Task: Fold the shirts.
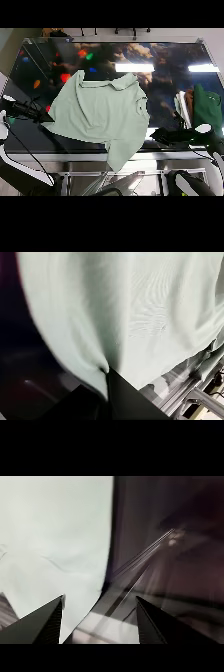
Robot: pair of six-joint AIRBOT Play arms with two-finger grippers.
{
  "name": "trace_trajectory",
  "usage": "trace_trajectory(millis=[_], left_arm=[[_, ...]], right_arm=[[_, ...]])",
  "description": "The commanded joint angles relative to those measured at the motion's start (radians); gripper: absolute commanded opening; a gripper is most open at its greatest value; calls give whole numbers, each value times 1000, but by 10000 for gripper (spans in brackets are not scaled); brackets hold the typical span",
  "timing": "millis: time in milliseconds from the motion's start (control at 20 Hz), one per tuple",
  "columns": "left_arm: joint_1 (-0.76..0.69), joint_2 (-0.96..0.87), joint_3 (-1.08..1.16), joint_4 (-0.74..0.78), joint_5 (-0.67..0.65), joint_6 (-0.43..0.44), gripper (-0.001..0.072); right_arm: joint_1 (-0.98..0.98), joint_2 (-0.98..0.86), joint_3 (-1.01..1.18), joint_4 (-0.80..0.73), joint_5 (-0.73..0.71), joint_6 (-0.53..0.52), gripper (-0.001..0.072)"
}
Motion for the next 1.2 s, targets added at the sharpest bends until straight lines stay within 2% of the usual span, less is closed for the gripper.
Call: trace_trajectory(millis=[0,300,450,500,550,600,650,700,800,900,1050,1150], left_arm=[[24,1,1,-4,-8,-19,16],[39,1,1,-3,-8,-19,16],[39,1,1,-4,-14,-20,16],[39,1,1,-5,-24,-20,16],[39,1,1,-11,-39,-21,16],[39,4,1,-29,-56,-20,15],[39,15,1,-54,-53,-21,12],[39,41,1,-103,-43,-21,10],[39,142,2,-254,-15,-19,10],[35,279,41,-489,-46,-8,11],[34,506,166,-1045,-112,-10,14],[43,659,248,-1386,-62,-9,15]], right_arm=[[1,-42,-19,28,-65,-40,492],[171,-250,-19,135,-215,-77,483],[241,-340,-18,290,-238,-187,481],[248,-357,-16,348,-235,-233,438],[249,-361,-9,399,-217,-280,253],[249,-359,11,435,-189,-308,169],[249,-349,51,443,-152,-315,55],[250,-325,103,443,-117,-322,19],[249,-231,261,438,-90,-322,18],[227,-134,496,431,-90,-325,18],[166,-68,935,397,-85,-330,19],[129,-61,1204,342,-85,-329,19]])
